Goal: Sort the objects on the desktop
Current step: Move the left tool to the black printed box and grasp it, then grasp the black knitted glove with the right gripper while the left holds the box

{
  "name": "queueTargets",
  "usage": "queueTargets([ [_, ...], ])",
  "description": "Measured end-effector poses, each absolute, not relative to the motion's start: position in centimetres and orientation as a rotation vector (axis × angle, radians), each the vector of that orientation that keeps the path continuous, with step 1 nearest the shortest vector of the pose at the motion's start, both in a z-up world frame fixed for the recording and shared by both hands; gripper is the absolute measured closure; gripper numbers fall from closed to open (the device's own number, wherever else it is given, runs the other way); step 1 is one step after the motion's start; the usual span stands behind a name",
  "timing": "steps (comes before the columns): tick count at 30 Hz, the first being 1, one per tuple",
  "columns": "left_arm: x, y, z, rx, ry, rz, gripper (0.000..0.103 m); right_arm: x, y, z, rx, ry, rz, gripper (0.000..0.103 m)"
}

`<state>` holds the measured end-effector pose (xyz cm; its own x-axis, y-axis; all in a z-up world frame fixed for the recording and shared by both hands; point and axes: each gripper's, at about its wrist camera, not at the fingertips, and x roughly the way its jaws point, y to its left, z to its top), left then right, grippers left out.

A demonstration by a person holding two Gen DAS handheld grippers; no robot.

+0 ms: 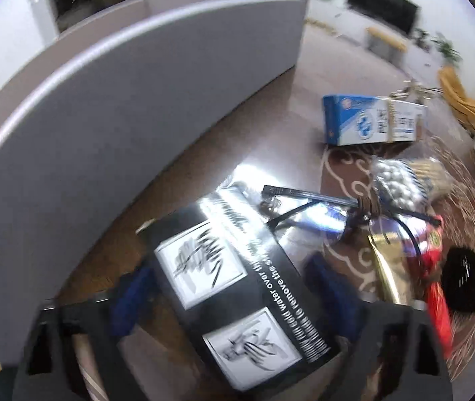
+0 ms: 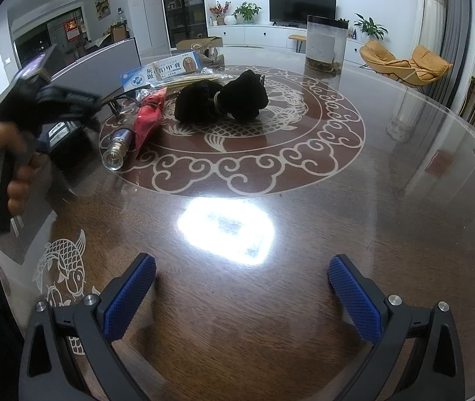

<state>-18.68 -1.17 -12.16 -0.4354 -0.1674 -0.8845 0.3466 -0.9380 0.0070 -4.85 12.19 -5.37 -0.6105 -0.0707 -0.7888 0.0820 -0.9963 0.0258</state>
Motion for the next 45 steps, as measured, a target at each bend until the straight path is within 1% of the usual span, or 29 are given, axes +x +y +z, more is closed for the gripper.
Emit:
queueTargets([
  [1,-18.2,-1.1,-12.0,1.462,0.229,-2.456,0.04,-4.9,12.2,-5.4,1.344,0.02,-2.745,0.0],
  [2,-17.7,-1.1,-11.9,1.478,0.205,-2.491,0.045,-4.9,12.2,-5.4,1.344,0.02,-2.745,0.0],
  [6,-14.4,0.4,-11.5,1.569,0.054,-2.646,0.045,-4.9,12.2,-5.4,1.344,0.02,-2.745,0.0],
  [9,-12.7,-0.6,-11.9,1.629,-0.024,-2.721,0.045,-4.9,12.2,-5.4,1.344,0.021,-2.745,0.0],
  [12,-11.5,-1.5,-12.1,1.64,-0.053,-2.758,0.045,-4.9,12.2,-5.4,1.344,0.021,-2.745,0.0],
  [14,-11.3,-2.0,-12.3,1.628,-0.036,-2.765,0.044,-4.9,12.2,-5.4,1.345,0.023,-2.745,0.0],
  [15,-10.9,-2.0,-12.4,1.63,-0.024,-2.76,0.042,-4.9,12.3,-5.4,1.346,0.024,-2.746,0.0],
  [16,-11.1,-1.7,-12.4,1.634,-0.004,-2.757,0.033,-4.9,12.3,-5.4,1.347,0.025,-2.746,0.0],
  [17,-11.5,-1.4,-12.4,1.636,0.018,-2.753,0.019,-4.9,12.3,-5.4,1.347,0.025,-2.745,0.0],
  [18,-11.5,-1.0,-12.4,1.638,0.025,-2.743,0.012,-4.9,12.3,-5.4,1.347,0.026,-2.745,0.0],
  [19,-10.9,-1.3,-12.5,1.638,0.005,-2.721,0.008,-4.9,12.3,-5.4,1.347,0.025,-2.745,0.0],
  [20,-10.5,-1.4,-12.7,1.634,-0.026,-2.702,0.007,-4.9,12.3,-5.4,1.348,0.026,-2.745,0.0],
  [21,-10.7,-1.2,-13.0,1.633,-0.026,-2.702,0.007,-4.9,12.2,-5.4,1.348,0.027,-2.745,0.0],
  [23,-10.5,-1.7,-13.1,1.63,-0.014,-2.692,0.0,-5.0,12.2,-5.4,1.352,0.035,-2.746,0.0],
  [28,-9.8,-2.2,-13.0,1.601,0.011,-2.683,0.0,-5.0,11.9,-5.6,1.369,0.076,-2.751,0.0],
  [36,-10.0,-2.1,-13.3,1.6,0.012,-2.684,0.0,-5.2,11.8,-5.6,1.373,0.08,-2.738,0.0],
  [39,-10.0,-2.0,-13.4,1.598,0.012,-2.685,0.0,-6.1,11.3,-5.4,1.38,0.104,-2.651,0.0],
  [42,-9.9,-2.0,-13.4,1.598,0.013,-2.686,0.0,-8.1,11.5,-4.4,1.353,0.076,-2.605,0.001],
  [45,-10.3,-2.0,-13.3,1.595,0.013,-2.685,0.0,-11.9,12.1,-2.3,1.248,0.211,-2.682,0.001],
])
